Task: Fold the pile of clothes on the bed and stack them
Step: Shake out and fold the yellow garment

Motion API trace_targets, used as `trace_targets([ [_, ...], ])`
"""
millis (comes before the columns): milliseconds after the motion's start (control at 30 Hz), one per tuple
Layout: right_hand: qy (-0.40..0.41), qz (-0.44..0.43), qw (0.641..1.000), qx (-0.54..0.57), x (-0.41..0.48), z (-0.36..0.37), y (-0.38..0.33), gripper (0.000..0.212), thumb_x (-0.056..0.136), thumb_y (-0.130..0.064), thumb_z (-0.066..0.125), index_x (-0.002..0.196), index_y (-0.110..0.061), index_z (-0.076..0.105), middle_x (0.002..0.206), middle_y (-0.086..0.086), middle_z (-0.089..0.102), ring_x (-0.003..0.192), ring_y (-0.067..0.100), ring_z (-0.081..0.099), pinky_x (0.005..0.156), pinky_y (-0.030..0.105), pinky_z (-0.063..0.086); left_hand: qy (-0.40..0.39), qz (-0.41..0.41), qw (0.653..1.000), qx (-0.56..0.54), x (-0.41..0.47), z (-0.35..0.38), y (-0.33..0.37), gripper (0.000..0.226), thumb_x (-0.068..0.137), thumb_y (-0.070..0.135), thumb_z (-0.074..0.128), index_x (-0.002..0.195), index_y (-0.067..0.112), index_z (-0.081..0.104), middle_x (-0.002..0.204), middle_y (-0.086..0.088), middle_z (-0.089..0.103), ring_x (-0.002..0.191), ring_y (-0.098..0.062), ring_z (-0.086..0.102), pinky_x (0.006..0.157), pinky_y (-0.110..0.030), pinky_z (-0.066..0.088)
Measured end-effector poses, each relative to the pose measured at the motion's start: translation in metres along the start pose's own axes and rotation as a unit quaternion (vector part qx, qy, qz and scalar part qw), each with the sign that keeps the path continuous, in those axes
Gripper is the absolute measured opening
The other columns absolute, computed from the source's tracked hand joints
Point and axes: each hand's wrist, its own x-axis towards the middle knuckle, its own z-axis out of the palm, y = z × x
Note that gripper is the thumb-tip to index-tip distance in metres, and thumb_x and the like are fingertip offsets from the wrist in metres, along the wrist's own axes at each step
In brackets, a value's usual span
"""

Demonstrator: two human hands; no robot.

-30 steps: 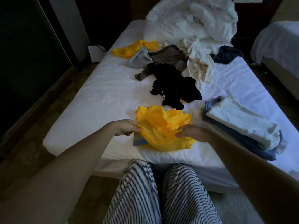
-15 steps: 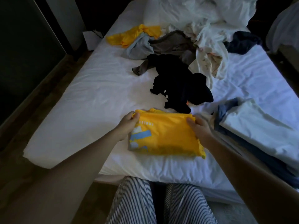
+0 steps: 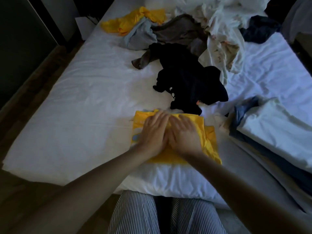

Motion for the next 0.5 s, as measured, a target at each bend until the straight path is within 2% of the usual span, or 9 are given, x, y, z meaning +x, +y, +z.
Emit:
trace_targets([
  [67,-0.105,-0.009,0.992,-0.063,-0.018,0.021,0.008,0.048,0.088,-0.038,0.035,0.112,-0.015,0.068,0.115,0.005,0.068,0.109,0.037,0.061,0.099,0.045,0.036,-0.084,0.024,0.993,0.074,-0.015,0.019,-0.006,0.057,0.082,0.033,0.039,0.135,0.015,0.049,0.139,-0.01,0.051,0.132,-0.027,0.041,0.104,-0.04,0.024],
  [133,-0.165,0.011,0.983,-0.086,-0.021,0.025,0.017,0.056,0.095,-0.05,0.022,0.123,-0.024,0.062,0.129,0.003,0.06,0.122,0.037,0.052,0.104,0.051,0.022,-0.142,-0.041,0.985,0.091,-0.019,0.023,-0.01,0.06,0.085,0.045,0.033,0.139,0.024,0.046,0.146,-0.005,0.045,0.134,-0.03,0.042,0.109,-0.043,0.021],
  [167,-0.169,0.031,0.981,-0.093,-0.019,0.023,0.021,0.058,0.095,-0.054,0.016,0.131,-0.029,0.054,0.14,0.003,0.05,0.131,0.036,0.042,0.108,0.053,0.017,-0.162,-0.082,0.979,0.087,-0.018,0.021,-0.011,0.063,0.086,0.051,0.027,0.143,0.028,0.041,0.151,-0.003,0.037,0.138,-0.03,0.035,0.112,-0.044,0.018],
  [233,-0.197,0.092,0.971,-0.1,-0.014,0.016,0.031,0.056,0.094,-0.057,0.014,0.146,-0.038,0.023,0.158,-0.002,0.015,0.145,0.034,0.01,0.112,0.058,0.0,-0.193,-0.145,0.967,0.078,-0.013,0.019,-0.013,0.07,0.084,0.061,0.01,0.149,0.037,0.018,0.16,0.001,0.011,0.147,-0.027,0.011,0.118,-0.044,0.006],
  [267,-0.208,0.129,0.965,-0.09,-0.012,0.014,0.038,0.055,0.095,-0.057,0.015,0.147,-0.042,0.009,0.159,-0.005,0.0,0.146,0.033,-0.003,0.112,0.058,-0.006,-0.199,-0.172,0.962,0.068,-0.012,0.018,-0.014,0.071,0.083,0.064,0.004,0.15,0.04,0.008,0.161,0.003,0.0,0.148,-0.024,-0.001,0.118,-0.043,-0.002],
  [333,-0.235,0.2,0.95,-0.051,-0.011,0.007,0.052,0.059,0.094,-0.06,0.017,0.147,-0.044,-0.005,0.158,-0.005,-0.013,0.145,0.029,-0.013,0.113,0.054,-0.01,-0.194,-0.214,0.956,0.047,-0.01,0.017,-0.015,0.064,0.09,0.065,0.007,0.149,0.041,-0.001,0.16,0.005,-0.011,0.147,-0.021,-0.012,0.118,-0.045,-0.011],
  [433,-0.235,0.27,0.933,0.021,-0.016,0.002,0.069,0.062,0.094,-0.061,0.017,0.148,-0.041,-0.006,0.157,-0.01,-0.015,0.144,0.019,-0.018,0.115,0.047,-0.014,-0.199,-0.244,0.949,0.0,-0.006,0.013,-0.018,0.058,0.098,0.056,0.019,0.151,0.039,0.002,0.159,0.007,-0.011,0.147,-0.017,-0.013,0.117,-0.049,-0.011],
  [500,-0.221,0.297,0.926,0.073,-0.021,-0.001,0.074,0.059,0.096,-0.057,0.019,0.148,-0.038,-0.002,0.157,-0.012,-0.014,0.144,0.015,-0.02,0.115,0.041,-0.015,-0.15,-0.269,0.948,-0.08,-0.003,0.01,-0.024,0.061,0.094,0.055,0.022,0.149,0.029,0.022,0.16,0.001,0.007,0.148,-0.019,0.002,0.118,-0.046,0.002],
])
